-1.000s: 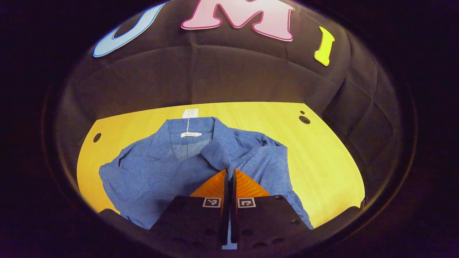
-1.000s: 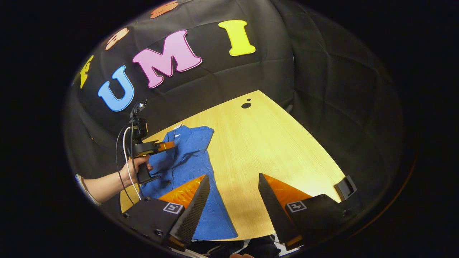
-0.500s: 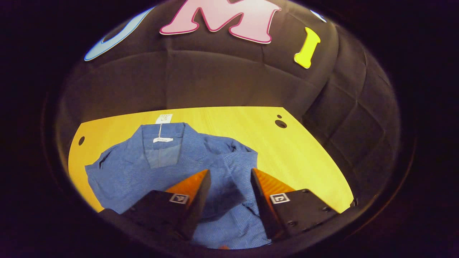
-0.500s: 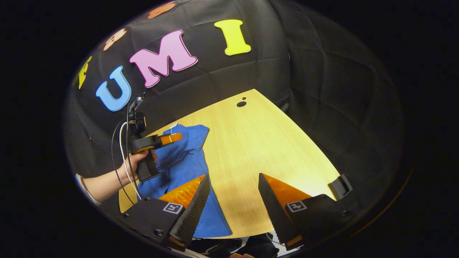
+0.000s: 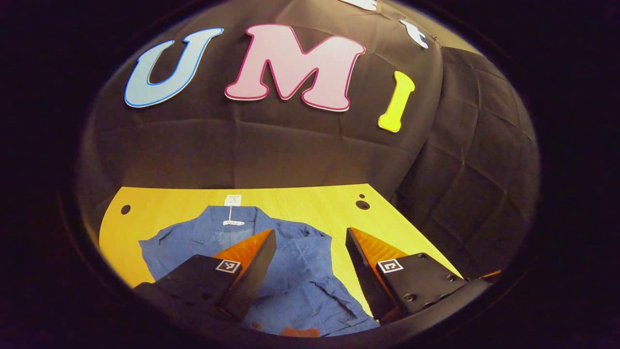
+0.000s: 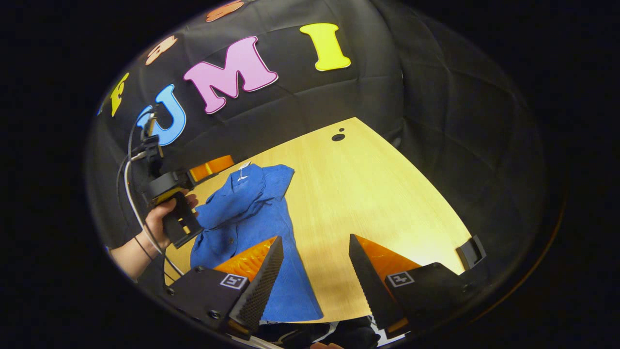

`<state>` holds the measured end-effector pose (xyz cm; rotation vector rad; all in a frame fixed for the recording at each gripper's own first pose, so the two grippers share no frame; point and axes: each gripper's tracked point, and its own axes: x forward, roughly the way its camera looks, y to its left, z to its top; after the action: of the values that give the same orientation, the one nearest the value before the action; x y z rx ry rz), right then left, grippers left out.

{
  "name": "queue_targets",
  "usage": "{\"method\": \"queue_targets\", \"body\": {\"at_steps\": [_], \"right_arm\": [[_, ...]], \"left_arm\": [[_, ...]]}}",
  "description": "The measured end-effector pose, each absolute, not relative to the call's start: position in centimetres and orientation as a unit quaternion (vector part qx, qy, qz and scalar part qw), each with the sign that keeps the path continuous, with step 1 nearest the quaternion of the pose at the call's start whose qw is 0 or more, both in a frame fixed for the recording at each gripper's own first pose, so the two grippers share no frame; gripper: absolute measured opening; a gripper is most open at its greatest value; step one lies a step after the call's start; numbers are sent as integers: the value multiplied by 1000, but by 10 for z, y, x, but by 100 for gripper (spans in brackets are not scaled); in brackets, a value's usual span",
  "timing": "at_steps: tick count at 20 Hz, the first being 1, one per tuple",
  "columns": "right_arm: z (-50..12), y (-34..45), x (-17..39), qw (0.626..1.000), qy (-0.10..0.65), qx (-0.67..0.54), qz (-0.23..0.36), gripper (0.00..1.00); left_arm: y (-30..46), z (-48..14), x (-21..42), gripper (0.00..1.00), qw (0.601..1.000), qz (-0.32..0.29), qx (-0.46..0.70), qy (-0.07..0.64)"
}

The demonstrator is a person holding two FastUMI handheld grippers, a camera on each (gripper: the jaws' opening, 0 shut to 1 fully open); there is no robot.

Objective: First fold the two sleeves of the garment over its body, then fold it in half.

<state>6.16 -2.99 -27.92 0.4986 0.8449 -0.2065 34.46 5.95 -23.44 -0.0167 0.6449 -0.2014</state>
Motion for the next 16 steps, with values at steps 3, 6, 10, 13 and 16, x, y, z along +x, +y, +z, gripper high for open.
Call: {"method": "queue_targets", "body": {"at_steps": [3,6,10,13,16], "right_arm": [[-280,-16,69,879,405,239,-82,79],[-285,2,75,879,413,231,-60,79],[-297,33,80,875,429,221,-28,80],[-308,59,77,866,450,216,-4,89],[-320,75,70,858,473,201,7,90]], "left_arm": [[106,-206,308,85,953,-68,-31,294],[160,-196,253,84,951,-31,-46,305],[219,-208,177,85,940,15,-52,338],[252,-234,129,85,921,50,-69,381],[274,-259,89,85,896,75,-103,424]]}}
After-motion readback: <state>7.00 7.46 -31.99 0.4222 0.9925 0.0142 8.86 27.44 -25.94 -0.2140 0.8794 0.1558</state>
